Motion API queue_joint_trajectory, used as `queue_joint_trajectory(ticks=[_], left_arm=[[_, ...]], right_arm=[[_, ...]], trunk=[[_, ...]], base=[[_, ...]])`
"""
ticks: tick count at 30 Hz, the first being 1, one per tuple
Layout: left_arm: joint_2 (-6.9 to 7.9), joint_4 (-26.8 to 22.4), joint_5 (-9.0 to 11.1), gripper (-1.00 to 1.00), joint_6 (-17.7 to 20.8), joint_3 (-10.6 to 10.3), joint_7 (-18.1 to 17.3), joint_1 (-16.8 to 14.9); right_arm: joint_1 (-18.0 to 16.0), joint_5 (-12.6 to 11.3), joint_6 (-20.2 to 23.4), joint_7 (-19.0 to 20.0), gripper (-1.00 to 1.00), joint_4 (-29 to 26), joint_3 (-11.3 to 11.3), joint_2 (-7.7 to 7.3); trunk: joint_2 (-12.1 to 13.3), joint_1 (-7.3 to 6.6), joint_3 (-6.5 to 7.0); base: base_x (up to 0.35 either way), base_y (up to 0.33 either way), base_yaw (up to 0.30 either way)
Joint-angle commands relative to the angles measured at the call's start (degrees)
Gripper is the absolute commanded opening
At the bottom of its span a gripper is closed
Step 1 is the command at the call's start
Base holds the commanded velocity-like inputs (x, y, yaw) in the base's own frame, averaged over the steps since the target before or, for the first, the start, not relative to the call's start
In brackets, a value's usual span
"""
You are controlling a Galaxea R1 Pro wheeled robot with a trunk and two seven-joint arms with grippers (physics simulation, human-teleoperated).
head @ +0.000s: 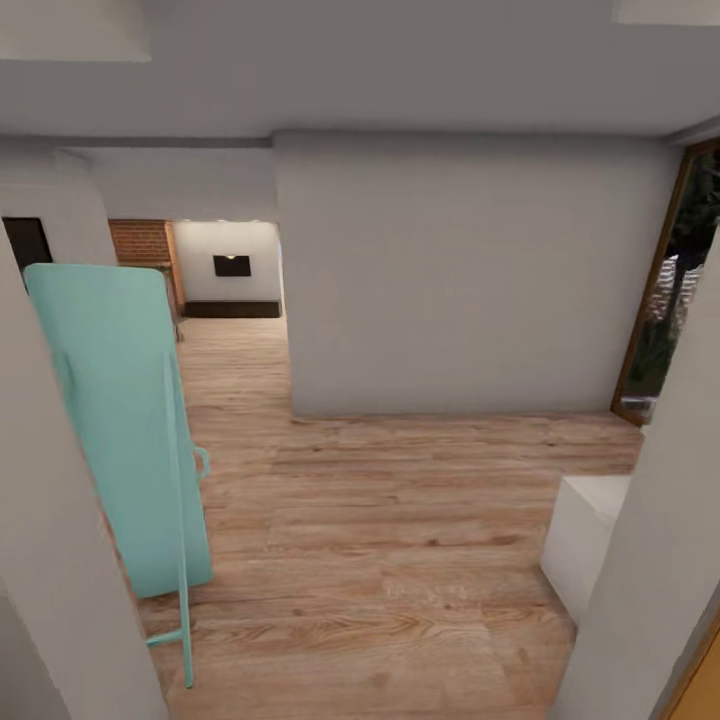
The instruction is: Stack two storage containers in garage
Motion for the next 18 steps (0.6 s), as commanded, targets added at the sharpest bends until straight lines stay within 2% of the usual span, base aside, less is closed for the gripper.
queue_joint_trajectory(ticks=[1, 18], left_arm=[[-0.02, 0.0, 0.24, 1.0, -0.07, 0.21, 0.13, -0.03], [-0.2, 0.0, 0.18, 1.0, -0.05, 0.21, 0.13, -0.03]], right_arm=[[-0.07, -0.5, -0.32, -0.01, 1.0, 0.17, 0.49, 0.02], [-0.07, -0.5, -0.3, -0.01, 1.0, 0.17, 0.42, -0.07]], trunk=[[-0.05, 0.04, -0.08], [-0.05, 0.04, -0.08]], base=[[0.322, 0.0, 0.0], [0.322, 0.0, 0.0]])
